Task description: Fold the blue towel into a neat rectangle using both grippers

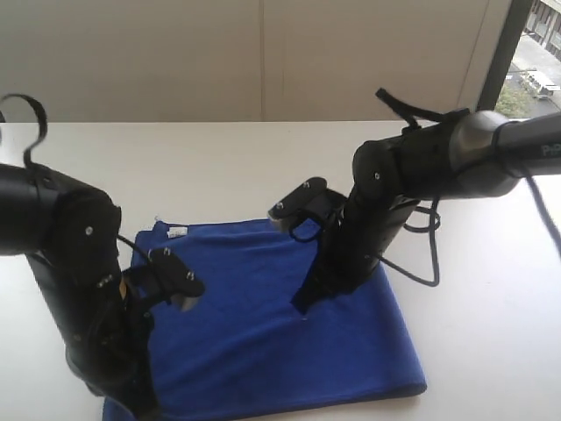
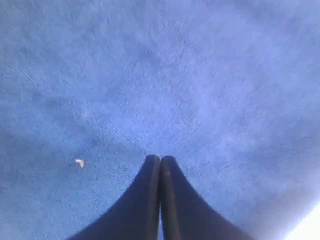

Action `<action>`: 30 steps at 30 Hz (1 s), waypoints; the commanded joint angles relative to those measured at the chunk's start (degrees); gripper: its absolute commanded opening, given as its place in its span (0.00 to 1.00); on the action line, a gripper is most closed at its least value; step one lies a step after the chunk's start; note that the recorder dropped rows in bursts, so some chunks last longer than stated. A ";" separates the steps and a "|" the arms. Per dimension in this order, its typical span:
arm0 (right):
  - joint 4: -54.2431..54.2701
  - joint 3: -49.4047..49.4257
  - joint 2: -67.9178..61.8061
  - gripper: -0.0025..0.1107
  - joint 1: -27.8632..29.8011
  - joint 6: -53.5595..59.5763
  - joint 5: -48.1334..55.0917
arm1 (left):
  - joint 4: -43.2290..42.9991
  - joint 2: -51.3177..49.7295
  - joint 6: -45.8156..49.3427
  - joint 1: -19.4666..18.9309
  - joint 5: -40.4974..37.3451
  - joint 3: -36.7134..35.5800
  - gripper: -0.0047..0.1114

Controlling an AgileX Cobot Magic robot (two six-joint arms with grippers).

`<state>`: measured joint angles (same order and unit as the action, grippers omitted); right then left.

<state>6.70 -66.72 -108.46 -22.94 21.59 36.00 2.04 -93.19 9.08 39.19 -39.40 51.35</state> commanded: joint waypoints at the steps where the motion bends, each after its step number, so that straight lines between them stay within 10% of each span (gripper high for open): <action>1: -0.35 0.01 7.97 0.02 0.50 0.04 -1.17 | 1.39 6.49 -0.55 0.23 1.51 2.26 0.04; 14: -9.56 4.12 32.48 0.02 0.70 -9.85 16.20 | 0.35 -5.29 -4.44 -7.64 23.11 3.33 0.04; 30: -11.32 13.04 40.41 0.02 0.70 -11.52 10.59 | -6.46 -22.80 -4.41 -11.34 10.04 23.85 0.04</action>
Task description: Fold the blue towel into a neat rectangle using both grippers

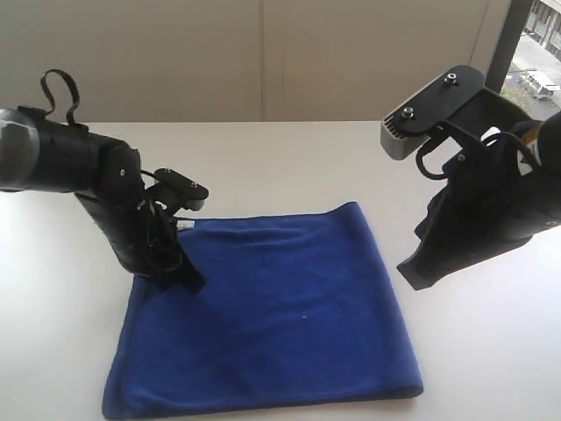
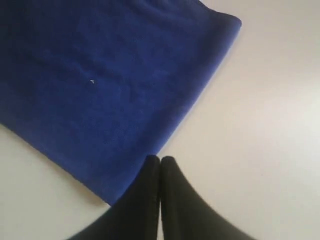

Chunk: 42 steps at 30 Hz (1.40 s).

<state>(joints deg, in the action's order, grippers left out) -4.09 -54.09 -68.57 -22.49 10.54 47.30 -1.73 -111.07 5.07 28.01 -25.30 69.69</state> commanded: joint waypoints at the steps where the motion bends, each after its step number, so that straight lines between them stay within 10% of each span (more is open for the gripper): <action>1: -0.53 0.41 0.52 0.02 0.26 -0.47 -0.71 | -3.21 -6.28 -0.39 -0.15 -4.86 7.36 0.04; 20: -0.42 0.41 0.52 0.02 0.26 -1.74 -1.13 | -3.90 -23.37 5.92 3.73 -15.81 40.38 0.04; 30: -0.43 0.41 0.52 0.02 0.26 -1.88 -1.11 | -3.46 -15.40 7.06 5.12 -32.41 47.04 0.04; 42: -26.17 0.50 8.03 0.02 0.26 -24.31 6.27 | 2.49 -13.21 8.27 30.46 -24.28 32.27 0.04</action>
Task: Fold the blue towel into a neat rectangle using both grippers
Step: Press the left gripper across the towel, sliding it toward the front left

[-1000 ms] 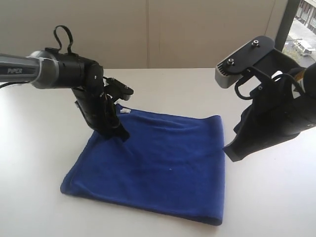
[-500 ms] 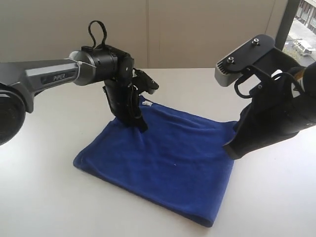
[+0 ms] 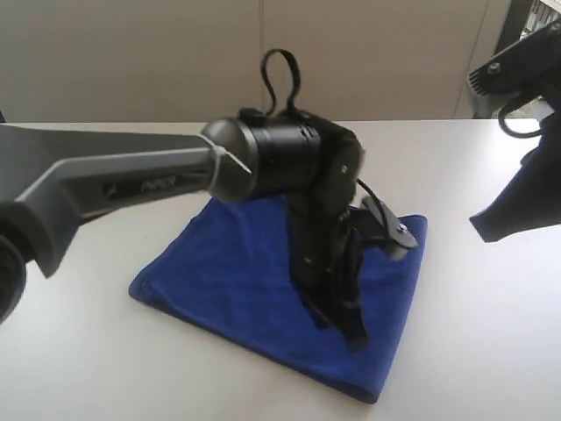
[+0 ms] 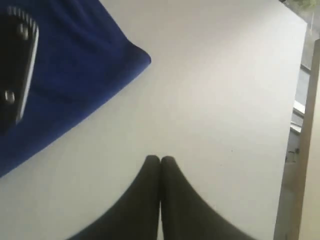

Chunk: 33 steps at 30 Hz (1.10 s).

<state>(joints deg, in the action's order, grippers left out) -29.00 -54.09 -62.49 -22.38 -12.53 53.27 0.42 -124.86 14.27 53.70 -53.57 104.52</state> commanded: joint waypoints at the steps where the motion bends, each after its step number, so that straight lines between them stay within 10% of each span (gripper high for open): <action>1: -1.26 0.54 2.32 0.02 0.15 -1.24 0.18 | -0.42 0.58 -1.76 5.40 5.24 -3.14 0.04; 9: -1.26 1.30 3.00 0.02 0.15 -1.24 -0.78 | -5.27 0.33 -7.18 6.12 11.92 -7.91 0.04; 22: -1.26 1.30 3.00 0.02 0.15 -1.24 -0.88 | -11.11 3.76 -5.34 6.12 1.85 -18.02 0.04; 33: -1.00 1.30 3.00 0.02 0.15 -1.24 -0.88 | -14.58 11.91 -7.46 0.20 -0.60 -34.07 0.04</action>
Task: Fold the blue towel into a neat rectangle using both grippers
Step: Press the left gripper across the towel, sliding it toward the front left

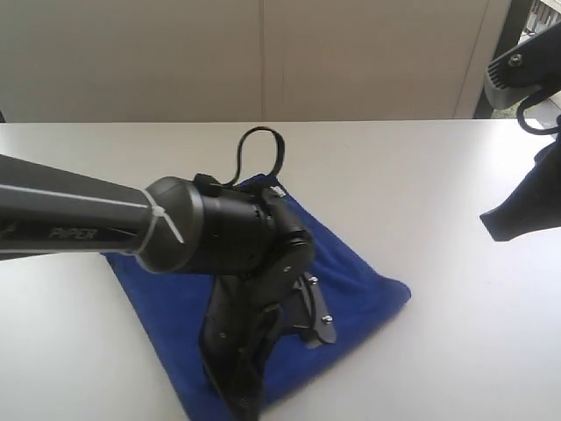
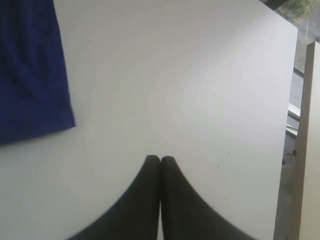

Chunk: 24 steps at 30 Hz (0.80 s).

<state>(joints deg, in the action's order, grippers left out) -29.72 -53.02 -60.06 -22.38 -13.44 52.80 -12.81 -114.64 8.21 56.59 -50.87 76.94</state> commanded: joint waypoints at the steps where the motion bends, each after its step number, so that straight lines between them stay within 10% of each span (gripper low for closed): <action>1: -0.28 0.23 0.58 0.02 0.15 -0.32 -0.42 | -1.49 2.52 -1.41 -3.46 -3.33 -8.03 0.04; 15: 0.76 0.23 0.58 0.02 0.15 -0.22 -1.24 | -5.58 11.96 -3.76 -16.43 0.74 -18.82 0.04; 24: 3.89 2.48 0.46 0.02 0.15 6.64 -8.76 | -3.54 25.51 -3.62 -16.79 1.45 -20.07 0.04</action>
<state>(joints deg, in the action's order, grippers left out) -27.70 -52.02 -60.01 -22.38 -11.03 47.40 -17.25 -94.01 5.00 39.97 -48.17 58.19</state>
